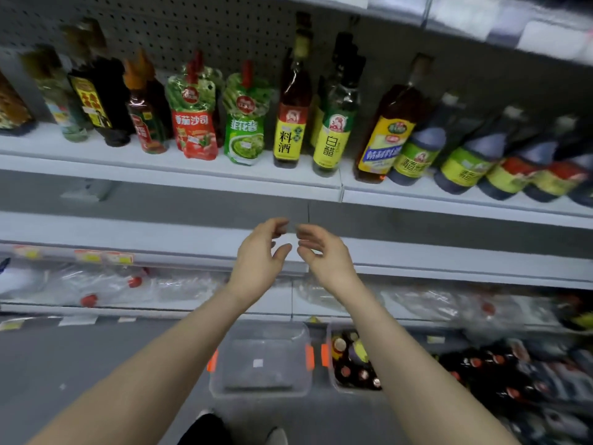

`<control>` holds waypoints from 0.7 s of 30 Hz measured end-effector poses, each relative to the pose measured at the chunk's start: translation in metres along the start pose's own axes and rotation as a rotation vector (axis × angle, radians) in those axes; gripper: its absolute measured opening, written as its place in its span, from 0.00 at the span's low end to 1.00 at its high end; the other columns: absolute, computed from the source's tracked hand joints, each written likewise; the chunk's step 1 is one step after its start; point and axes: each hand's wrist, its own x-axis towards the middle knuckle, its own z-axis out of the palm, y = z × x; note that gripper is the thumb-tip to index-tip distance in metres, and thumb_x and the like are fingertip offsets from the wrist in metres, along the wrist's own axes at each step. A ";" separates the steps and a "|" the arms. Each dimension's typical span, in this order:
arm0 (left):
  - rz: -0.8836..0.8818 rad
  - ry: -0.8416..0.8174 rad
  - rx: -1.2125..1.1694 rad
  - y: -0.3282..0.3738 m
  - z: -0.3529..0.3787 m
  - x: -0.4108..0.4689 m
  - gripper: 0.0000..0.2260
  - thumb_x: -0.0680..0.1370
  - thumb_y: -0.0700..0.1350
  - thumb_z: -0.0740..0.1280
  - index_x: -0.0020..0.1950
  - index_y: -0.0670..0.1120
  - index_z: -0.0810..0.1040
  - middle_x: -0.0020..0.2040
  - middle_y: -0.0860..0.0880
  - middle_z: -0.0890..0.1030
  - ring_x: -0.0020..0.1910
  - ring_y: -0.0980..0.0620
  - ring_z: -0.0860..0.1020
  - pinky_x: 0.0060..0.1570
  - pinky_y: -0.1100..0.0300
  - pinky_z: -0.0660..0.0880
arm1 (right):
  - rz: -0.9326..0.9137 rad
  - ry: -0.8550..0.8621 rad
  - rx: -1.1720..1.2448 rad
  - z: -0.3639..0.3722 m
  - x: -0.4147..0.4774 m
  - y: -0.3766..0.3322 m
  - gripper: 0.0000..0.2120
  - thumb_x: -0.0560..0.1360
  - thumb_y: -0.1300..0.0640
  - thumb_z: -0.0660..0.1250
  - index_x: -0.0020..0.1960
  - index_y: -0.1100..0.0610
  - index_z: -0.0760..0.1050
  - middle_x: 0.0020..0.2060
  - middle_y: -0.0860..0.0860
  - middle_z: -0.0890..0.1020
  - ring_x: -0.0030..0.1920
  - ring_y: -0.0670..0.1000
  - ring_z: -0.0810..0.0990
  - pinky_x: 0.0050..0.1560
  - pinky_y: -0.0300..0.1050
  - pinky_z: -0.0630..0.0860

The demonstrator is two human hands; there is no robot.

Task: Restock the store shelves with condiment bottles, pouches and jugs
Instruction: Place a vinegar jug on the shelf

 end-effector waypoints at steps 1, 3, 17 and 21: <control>0.018 -0.014 0.004 0.009 0.007 0.000 0.19 0.78 0.39 0.69 0.69 0.46 0.73 0.61 0.49 0.79 0.59 0.53 0.78 0.62 0.52 0.75 | 0.002 0.018 0.001 -0.011 -0.003 0.003 0.19 0.79 0.67 0.65 0.68 0.57 0.76 0.62 0.51 0.81 0.59 0.47 0.81 0.58 0.33 0.75; 0.054 -0.047 0.005 0.024 0.019 0.000 0.19 0.78 0.39 0.69 0.69 0.46 0.73 0.61 0.50 0.79 0.59 0.52 0.78 0.62 0.52 0.75 | 0.009 0.058 0.016 -0.032 -0.011 0.007 0.18 0.78 0.67 0.66 0.67 0.57 0.77 0.61 0.51 0.82 0.59 0.48 0.81 0.62 0.40 0.77; 0.179 -0.340 -0.042 0.076 0.114 -0.019 0.18 0.78 0.39 0.69 0.67 0.48 0.74 0.55 0.51 0.80 0.55 0.55 0.79 0.61 0.55 0.76 | 0.039 0.331 0.083 -0.117 -0.075 0.070 0.18 0.77 0.70 0.66 0.63 0.55 0.78 0.57 0.48 0.83 0.58 0.49 0.82 0.60 0.40 0.77; 0.189 -0.425 -0.030 0.088 0.162 -0.026 0.19 0.77 0.37 0.69 0.67 0.47 0.74 0.55 0.50 0.80 0.56 0.53 0.80 0.61 0.52 0.76 | 0.078 0.361 0.094 -0.156 -0.089 0.110 0.18 0.77 0.71 0.66 0.64 0.56 0.78 0.57 0.48 0.82 0.57 0.48 0.82 0.61 0.41 0.77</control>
